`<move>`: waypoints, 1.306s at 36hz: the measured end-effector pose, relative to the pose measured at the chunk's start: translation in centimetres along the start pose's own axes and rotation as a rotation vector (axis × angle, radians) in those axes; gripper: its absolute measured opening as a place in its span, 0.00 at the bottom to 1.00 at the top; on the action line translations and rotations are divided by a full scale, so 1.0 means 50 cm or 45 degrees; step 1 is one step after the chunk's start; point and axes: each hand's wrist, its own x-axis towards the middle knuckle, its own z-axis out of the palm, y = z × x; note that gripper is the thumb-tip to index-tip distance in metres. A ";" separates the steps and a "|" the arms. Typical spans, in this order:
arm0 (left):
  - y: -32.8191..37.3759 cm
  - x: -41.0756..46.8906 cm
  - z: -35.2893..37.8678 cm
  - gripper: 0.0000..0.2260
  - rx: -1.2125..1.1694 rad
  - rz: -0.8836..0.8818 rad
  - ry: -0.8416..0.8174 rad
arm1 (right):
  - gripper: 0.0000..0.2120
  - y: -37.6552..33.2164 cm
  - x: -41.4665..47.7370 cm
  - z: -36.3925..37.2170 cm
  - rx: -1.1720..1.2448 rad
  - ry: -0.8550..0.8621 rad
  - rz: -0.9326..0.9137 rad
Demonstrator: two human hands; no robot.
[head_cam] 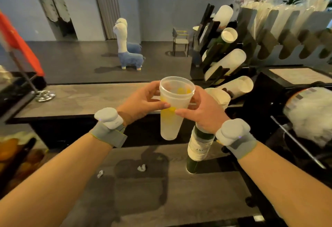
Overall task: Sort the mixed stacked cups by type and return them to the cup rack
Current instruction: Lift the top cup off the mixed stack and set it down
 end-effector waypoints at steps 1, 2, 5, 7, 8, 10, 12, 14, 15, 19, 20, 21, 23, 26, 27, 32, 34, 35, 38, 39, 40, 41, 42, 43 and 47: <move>-0.018 -0.003 0.004 0.31 0.000 -0.030 -0.030 | 0.36 0.019 -0.002 0.006 -0.011 -0.008 0.018; -0.044 -0.013 0.005 0.33 -0.008 -0.076 -0.074 | 0.36 0.038 -0.006 0.023 -0.005 -0.025 0.049; -0.107 -0.035 0.018 0.36 -0.015 -0.203 -0.167 | 0.35 0.093 -0.016 0.056 0.022 -0.056 0.138; -0.141 -0.044 0.031 0.37 0.034 -0.246 -0.171 | 0.35 0.124 -0.023 0.074 0.017 -0.057 0.171; -0.164 -0.051 0.040 0.38 0.067 -0.282 -0.177 | 0.34 0.145 -0.029 0.089 0.017 -0.060 0.208; -0.194 -0.056 0.055 0.39 0.141 -0.301 -0.167 | 0.32 0.171 -0.035 0.105 -0.008 -0.029 0.234; -0.242 -0.060 0.070 0.39 0.171 -0.332 -0.153 | 0.33 0.218 -0.037 0.130 -0.026 -0.011 0.289; -0.276 -0.070 0.085 0.39 0.187 -0.370 -0.124 | 0.34 0.247 -0.044 0.151 -0.018 -0.005 0.321; -0.302 -0.072 0.092 0.39 0.186 -0.388 -0.111 | 0.34 0.270 -0.042 0.164 -0.023 -0.009 0.341; -0.377 -0.085 0.118 0.35 0.187 -0.457 -0.063 | 0.34 0.335 -0.047 0.207 -0.024 -0.011 0.443; -0.401 -0.087 0.123 0.34 0.175 -0.487 -0.067 | 0.34 0.357 -0.047 0.221 -0.012 -0.014 0.480; -0.419 -0.089 0.127 0.34 0.174 -0.507 -0.065 | 0.34 0.376 -0.048 0.232 -0.021 -0.012 0.516; -0.445 -0.094 0.133 0.34 0.188 -0.536 -0.066 | 0.34 0.397 -0.053 0.249 -0.045 -0.033 0.563; -0.480 -0.104 0.143 0.35 0.194 -0.571 -0.062 | 0.32 0.426 -0.059 0.271 -0.027 -0.047 0.605; -0.491 -0.106 0.146 0.35 0.199 -0.580 -0.053 | 0.33 0.435 -0.059 0.277 -0.029 -0.060 0.624; -0.525 -0.114 0.161 0.34 0.209 -0.606 -0.041 | 0.35 0.466 -0.061 0.297 -0.063 -0.112 0.727; -0.531 -0.118 0.167 0.35 0.196 -0.631 -0.034 | 0.34 0.474 -0.061 0.304 -0.074 -0.119 0.755; -0.535 -0.120 0.170 0.35 0.196 -0.639 -0.032 | 0.34 0.477 -0.062 0.307 -0.085 -0.123 0.764; -0.544 -0.129 0.177 0.38 0.200 -0.679 -0.038 | 0.33 0.488 -0.066 0.314 -0.105 -0.151 0.802; -0.548 -0.132 0.179 0.39 0.204 -0.691 -0.047 | 0.34 0.493 -0.069 0.316 -0.113 -0.163 0.812; -0.551 -0.135 0.182 0.39 0.212 -0.702 -0.056 | 0.34 0.498 -0.071 0.320 -0.125 -0.173 0.816; -0.555 -0.138 0.183 0.39 0.217 -0.716 -0.063 | 0.35 0.501 -0.074 0.323 -0.133 -0.183 0.820; -0.556 -0.142 0.185 0.39 0.218 -0.727 -0.070 | 0.35 0.503 -0.076 0.326 -0.140 -0.189 0.821; -0.558 -0.146 0.186 0.40 0.217 -0.735 -0.073 | 0.35 0.506 -0.079 0.329 -0.144 -0.192 0.825; -0.567 -0.160 0.187 0.44 0.226 -0.759 -0.097 | 0.37 0.512 -0.089 0.334 -0.128 -0.198 0.822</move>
